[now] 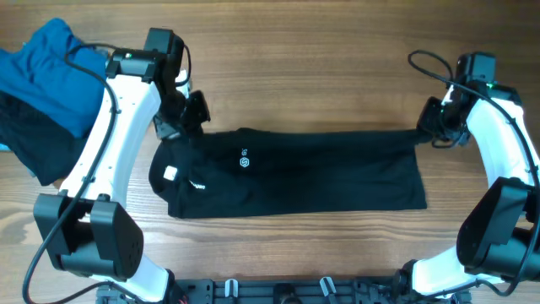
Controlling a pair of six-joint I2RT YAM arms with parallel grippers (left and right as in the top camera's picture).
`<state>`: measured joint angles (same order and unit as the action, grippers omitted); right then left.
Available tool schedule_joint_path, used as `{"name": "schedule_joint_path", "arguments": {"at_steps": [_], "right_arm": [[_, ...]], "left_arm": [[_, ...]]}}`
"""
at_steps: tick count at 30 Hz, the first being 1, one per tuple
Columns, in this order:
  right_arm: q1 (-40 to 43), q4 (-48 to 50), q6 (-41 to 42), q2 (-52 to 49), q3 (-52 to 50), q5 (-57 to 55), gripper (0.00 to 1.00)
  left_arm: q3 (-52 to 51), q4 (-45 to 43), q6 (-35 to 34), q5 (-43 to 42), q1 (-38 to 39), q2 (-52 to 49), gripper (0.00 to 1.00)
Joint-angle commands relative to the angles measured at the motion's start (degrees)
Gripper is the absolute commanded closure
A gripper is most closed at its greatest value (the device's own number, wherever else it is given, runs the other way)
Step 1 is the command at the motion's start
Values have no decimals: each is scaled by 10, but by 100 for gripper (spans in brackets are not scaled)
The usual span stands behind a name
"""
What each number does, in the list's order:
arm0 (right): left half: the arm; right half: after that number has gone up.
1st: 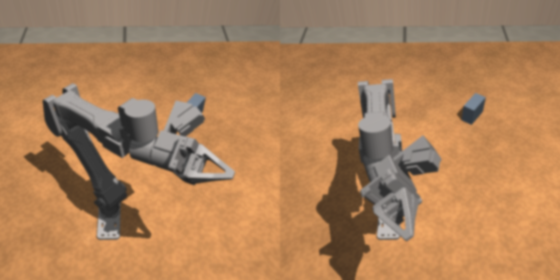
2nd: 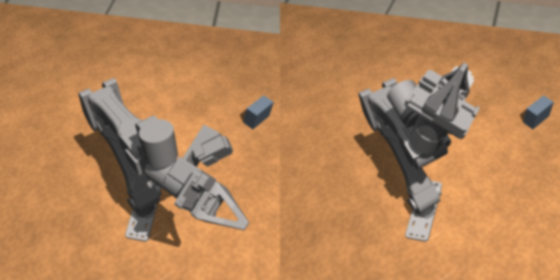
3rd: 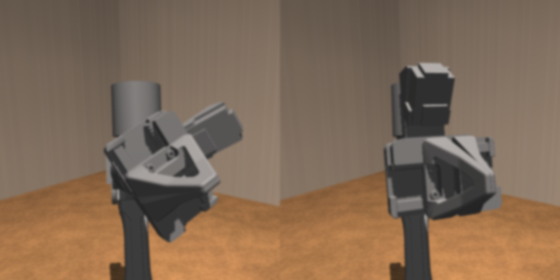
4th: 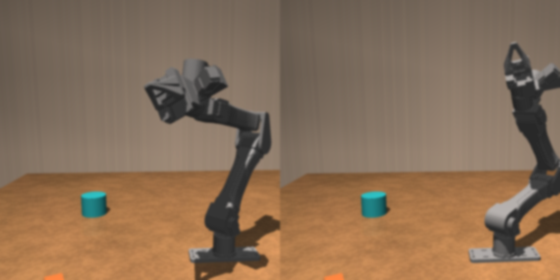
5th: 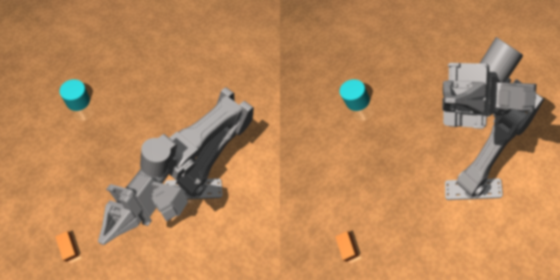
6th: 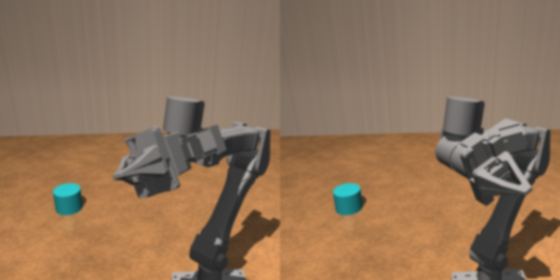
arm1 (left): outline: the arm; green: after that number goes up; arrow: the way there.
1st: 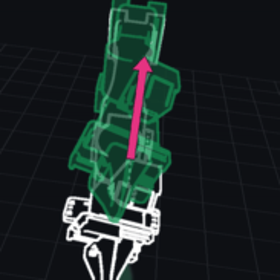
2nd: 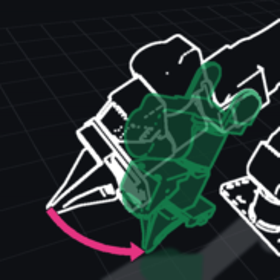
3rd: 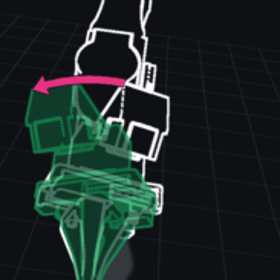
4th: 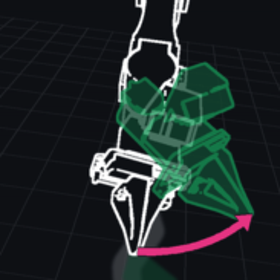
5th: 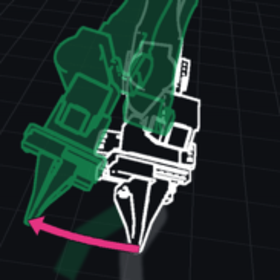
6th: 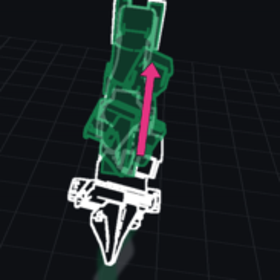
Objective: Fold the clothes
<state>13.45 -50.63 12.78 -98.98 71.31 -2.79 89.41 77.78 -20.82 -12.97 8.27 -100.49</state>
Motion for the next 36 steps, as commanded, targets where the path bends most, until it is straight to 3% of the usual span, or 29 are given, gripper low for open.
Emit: {"name": "schedule_joint_path", "arguments": {"at_steps": [1,6,8,14,21,22,23,24,25,26,29,30,33,36], "right_arm": [[3,-27,7,14,5,-70,96],[3,-46,7,14,5,-69,94],[3,-69,7,14,5,-66,94],[3,-144,7,14,5,-28,90],[3,-217,7,14,5,-6,80],[3,-222,7,14,5,-6,77],[3,-223,7,14,5,-6,65],[3,-223,7,14,5,-6,58],[3,-221,7,14,5,-6,55],[3,-221,7,14,5,-6,54],[3,-221,7,14,4,-6,54],[3,-221,1,14,4,-6,45],[3,-221,-7,14,3,-6,43],[3,-219,-6,14,3,-6,43]], "left_arm": [[2,45,26,-42,-2,15,96],[2,133,31,-41,-2,15,96],[2,143,41,-3,-2,15,96],[-28,124,35,26,2,14,96],[-164,57,35,26,2,13,96],[-168,63,35,26,2,13,89],[-168,80,38,26,2,13,82],[-168,90,39,29,2,13,61],[-168,93,39,40,2,13,57],[-168,87,39,46,2,13,45],[-168,16,20,33,2,13,42],[-168,-7,20,14,2,13,43],[-168,-15,32,-49,7,13,47],[-175,-16,55,-61,45,13,39]]}}
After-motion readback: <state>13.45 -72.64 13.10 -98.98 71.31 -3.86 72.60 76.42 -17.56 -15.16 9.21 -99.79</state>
